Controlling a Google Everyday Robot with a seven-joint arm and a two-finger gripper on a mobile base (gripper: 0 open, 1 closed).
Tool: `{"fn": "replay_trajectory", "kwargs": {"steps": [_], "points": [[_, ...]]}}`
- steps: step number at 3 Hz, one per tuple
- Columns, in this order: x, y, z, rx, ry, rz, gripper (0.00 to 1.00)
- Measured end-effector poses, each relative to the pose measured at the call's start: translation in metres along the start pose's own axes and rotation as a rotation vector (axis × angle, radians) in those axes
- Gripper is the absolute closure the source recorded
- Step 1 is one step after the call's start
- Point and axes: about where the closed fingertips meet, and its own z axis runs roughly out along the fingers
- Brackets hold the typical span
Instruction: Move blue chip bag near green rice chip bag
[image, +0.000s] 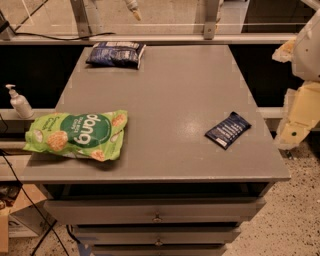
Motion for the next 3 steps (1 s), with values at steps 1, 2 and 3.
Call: {"fn": "replay_trajectory", "kwargs": {"steps": [1,2,3], "points": [[0.0,0.0,0.0,0.0,0.0,0.0,0.0],[-0.004,-0.003,-0.002,0.015,-0.018,0.002,0.0],[-0.023,-0.015,0.004,0.011,-0.119,0.004,0.0]]}}
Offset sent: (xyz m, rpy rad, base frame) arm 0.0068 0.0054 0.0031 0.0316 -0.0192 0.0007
